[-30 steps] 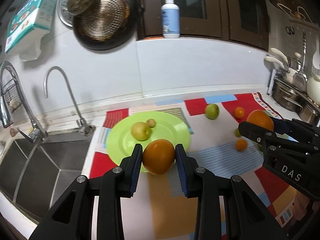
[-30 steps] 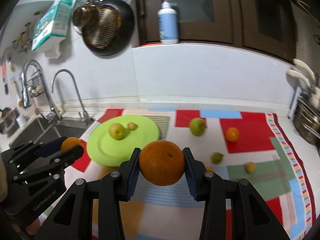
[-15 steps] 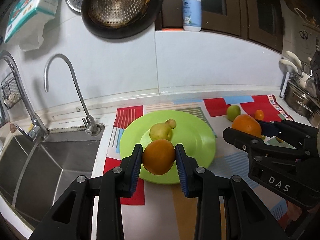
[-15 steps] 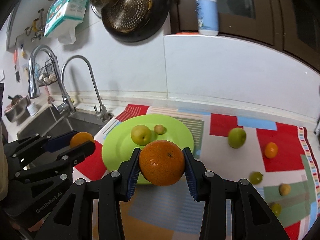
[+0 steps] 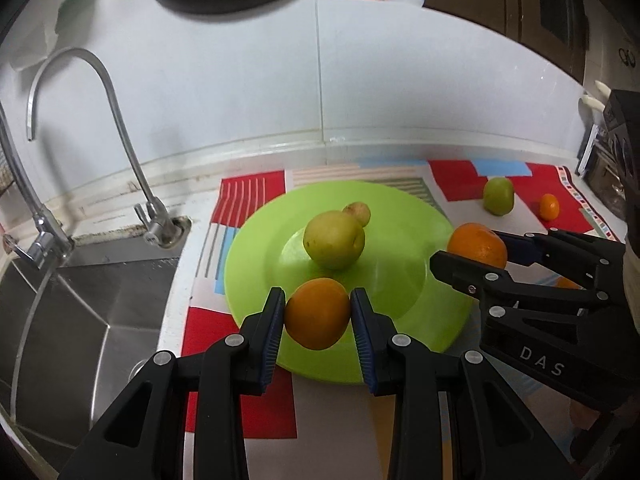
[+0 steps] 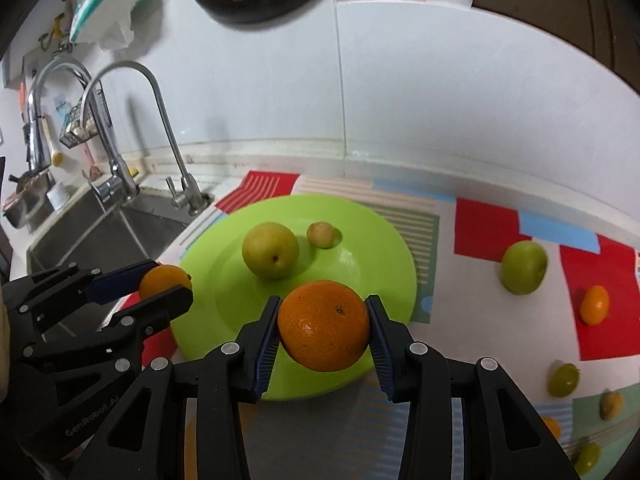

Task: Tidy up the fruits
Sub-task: 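Carry both oranges to the green plate and open both grippers beside the pear, then withdraw both open grippers from the plate toward the remaining fruits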

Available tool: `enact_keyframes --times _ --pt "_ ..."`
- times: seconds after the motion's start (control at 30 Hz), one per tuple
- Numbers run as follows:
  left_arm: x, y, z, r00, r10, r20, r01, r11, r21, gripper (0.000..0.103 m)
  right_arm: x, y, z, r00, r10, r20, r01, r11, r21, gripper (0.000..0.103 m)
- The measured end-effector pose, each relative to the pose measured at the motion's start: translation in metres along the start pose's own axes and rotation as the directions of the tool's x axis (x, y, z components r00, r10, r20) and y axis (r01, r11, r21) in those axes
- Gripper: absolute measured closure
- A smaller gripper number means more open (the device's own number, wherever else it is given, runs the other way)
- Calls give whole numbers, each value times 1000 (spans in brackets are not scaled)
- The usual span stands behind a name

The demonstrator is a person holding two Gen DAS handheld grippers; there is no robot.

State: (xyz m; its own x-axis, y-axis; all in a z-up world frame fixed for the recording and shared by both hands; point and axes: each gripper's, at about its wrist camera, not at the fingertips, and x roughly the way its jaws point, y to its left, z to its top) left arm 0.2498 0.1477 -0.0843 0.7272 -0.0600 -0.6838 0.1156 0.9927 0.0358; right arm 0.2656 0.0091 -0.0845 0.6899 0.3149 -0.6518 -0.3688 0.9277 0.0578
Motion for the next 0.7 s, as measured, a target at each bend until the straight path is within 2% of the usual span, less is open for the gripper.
enact_keyframes --times 0.23,0.3,0.37,0.47,0.7 --pt "18 1 0 999 -10 -31 10 1000 -4 69 19 -6 0 1000 8 -28 -7 1000 13 61" --pt "19 1 0 999 -13 -35 13 1000 -3 65 22 -7 0 999 9 -30 -8 1000 17 61" --pt "18 2 -1 999 -2 -32 2 1000 -7 55 22 -7 0 999 7 -34 -7 1000 24 59" --pt "12 4 -1 1000 13 -25 -13 1000 -20 55 16 -10 1 1000 -1 -20 2 999 46 49" --pt "-15 0 -5 1000 29 7 -28 999 -33 48 -16 -19 -4 998 -63 30 60 994 93 49"
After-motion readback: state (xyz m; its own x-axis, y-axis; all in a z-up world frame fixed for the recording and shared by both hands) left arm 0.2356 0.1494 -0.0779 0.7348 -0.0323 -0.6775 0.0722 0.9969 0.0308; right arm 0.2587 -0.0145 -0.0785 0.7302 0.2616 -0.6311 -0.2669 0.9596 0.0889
